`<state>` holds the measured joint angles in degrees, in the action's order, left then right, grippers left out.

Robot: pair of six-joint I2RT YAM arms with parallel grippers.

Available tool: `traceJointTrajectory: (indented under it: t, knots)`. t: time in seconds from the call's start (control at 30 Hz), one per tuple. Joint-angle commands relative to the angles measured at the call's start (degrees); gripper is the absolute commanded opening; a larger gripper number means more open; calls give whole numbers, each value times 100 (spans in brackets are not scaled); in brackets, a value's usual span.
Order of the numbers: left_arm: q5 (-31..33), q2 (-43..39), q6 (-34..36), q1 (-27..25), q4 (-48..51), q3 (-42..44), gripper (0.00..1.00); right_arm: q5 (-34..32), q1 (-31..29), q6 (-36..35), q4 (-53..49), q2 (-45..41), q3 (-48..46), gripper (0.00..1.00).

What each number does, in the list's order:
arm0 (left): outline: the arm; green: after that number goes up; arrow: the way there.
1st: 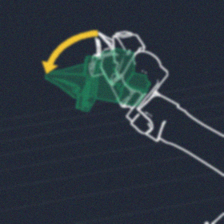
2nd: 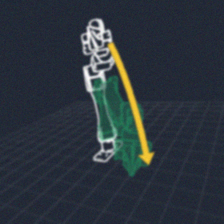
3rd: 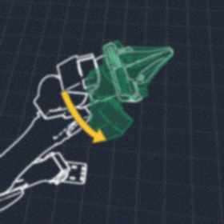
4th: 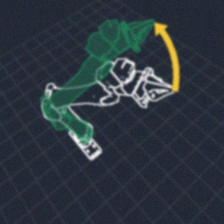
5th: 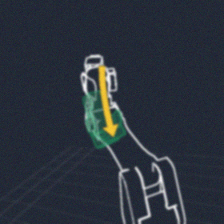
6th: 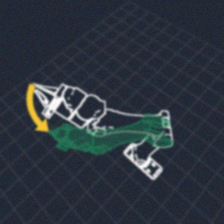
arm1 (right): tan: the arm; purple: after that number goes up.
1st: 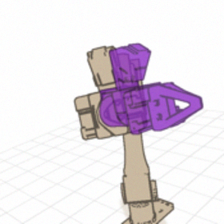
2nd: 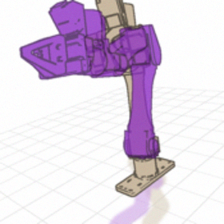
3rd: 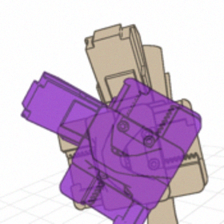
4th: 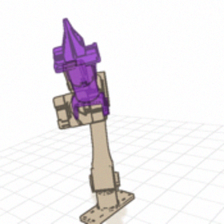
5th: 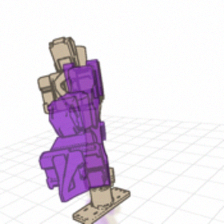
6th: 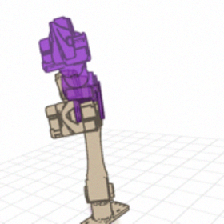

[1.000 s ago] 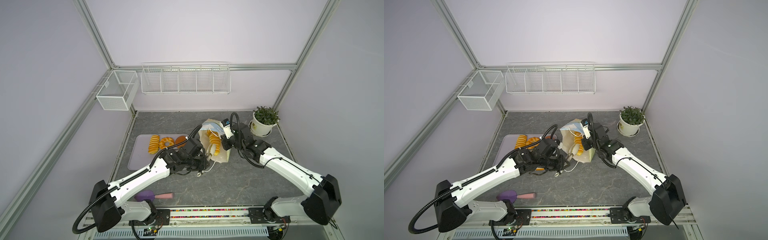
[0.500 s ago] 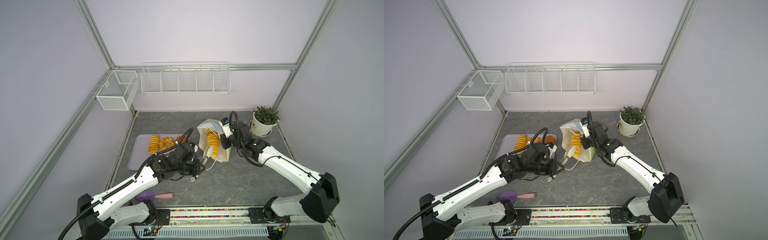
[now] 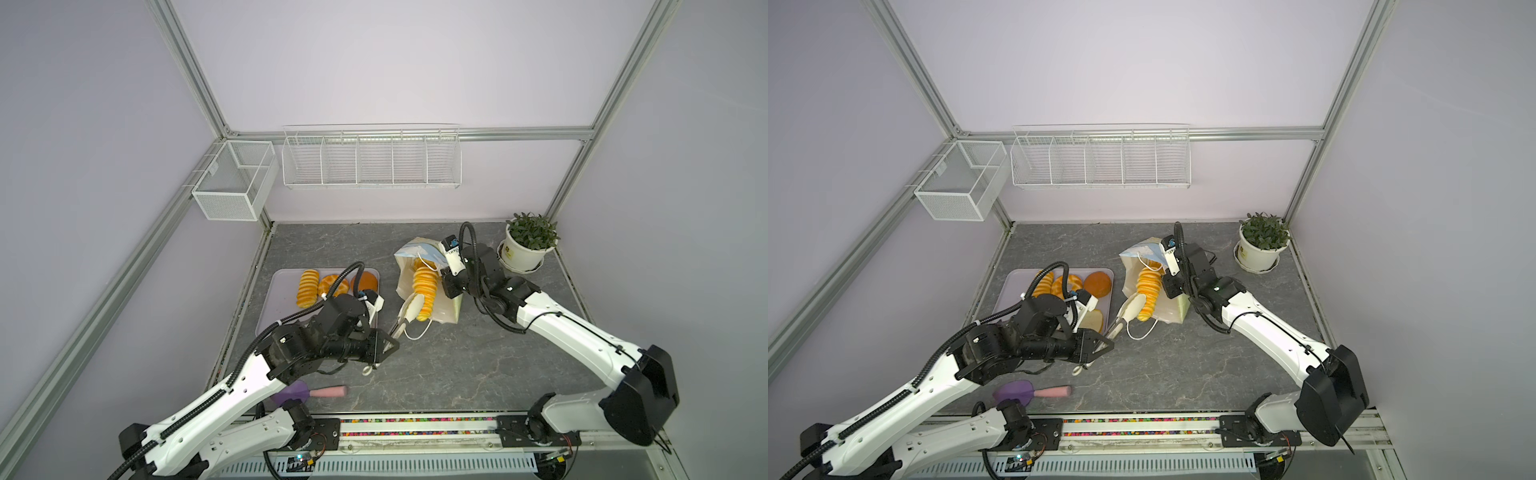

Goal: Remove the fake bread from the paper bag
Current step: 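Lift the clamped spiral bread out of the bag toward the mat, then lower the spiral bread onto the mat beside the first spiral bread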

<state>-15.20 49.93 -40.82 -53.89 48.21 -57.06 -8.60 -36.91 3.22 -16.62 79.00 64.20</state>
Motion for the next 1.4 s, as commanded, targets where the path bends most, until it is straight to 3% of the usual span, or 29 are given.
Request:
traceJointTrajectory:
  t: [0.0,0.2,0.4,0.6,0.83,1.1,1.23,1.37]
  knots:
    - [172,-341,253,23,202,-133,0,-63,13,80,-103,-39,66,7]
    - [552,-637,443,27,979,-583,0,65,150,164,-96,-19,29,7]
    - [1574,-913,563,27,1716,-1221,0,161,288,194,-60,-39,-21,7]
    - [2205,-518,969,227,2395,-1904,0,208,389,179,-60,-199,-175,7]
    - [1979,152,2036,1241,2538,-2315,0,239,456,167,-78,-420,-316,7]
    - [1583,1148,3506,2865,2471,-2383,0,315,465,168,-132,-582,-483,7]
    - [1792,1349,4105,3452,2266,-2163,0,324,478,138,-87,-671,-592,7]
    - [2388,1333,4463,4069,2010,-1846,0,383,492,120,-70,-706,-680,7]
